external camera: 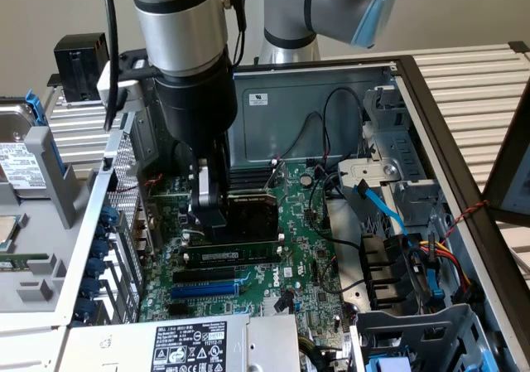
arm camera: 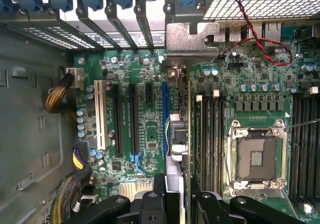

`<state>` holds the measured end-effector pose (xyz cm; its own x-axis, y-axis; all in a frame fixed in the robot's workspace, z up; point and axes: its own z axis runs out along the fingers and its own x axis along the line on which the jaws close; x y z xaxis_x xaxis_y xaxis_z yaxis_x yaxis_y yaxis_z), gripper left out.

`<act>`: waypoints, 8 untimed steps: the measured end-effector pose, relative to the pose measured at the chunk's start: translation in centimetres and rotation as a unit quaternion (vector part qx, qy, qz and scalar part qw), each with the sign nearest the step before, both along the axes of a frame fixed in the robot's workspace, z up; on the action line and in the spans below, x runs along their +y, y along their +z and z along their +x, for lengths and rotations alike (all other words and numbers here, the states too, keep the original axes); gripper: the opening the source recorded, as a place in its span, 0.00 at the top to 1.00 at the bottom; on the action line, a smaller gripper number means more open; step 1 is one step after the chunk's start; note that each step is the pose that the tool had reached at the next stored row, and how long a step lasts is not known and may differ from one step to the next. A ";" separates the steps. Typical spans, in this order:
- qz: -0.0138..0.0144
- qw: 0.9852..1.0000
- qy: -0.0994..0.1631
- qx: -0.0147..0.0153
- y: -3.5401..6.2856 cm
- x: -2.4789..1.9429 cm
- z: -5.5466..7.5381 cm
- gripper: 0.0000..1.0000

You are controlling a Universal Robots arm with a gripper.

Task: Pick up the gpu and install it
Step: 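Insert the gpu into the slot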

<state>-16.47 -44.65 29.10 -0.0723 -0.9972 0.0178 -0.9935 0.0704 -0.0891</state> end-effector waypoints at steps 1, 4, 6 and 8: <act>0.000 1.000 0.000 0.000 -0.02 -0.05 0.0 0.72; 0.000 1.000 0.000 0.000 -0.05 -0.06 0.0 0.72; 0.000 1.000 0.000 0.000 -0.10 -0.06 -0.1 0.72; 0.000 1.000 0.000 0.000 -0.23 -0.06 -0.2 0.72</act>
<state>-16.70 -44.72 28.87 -0.0723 -0.9972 0.0174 -0.9935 0.0704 -0.0891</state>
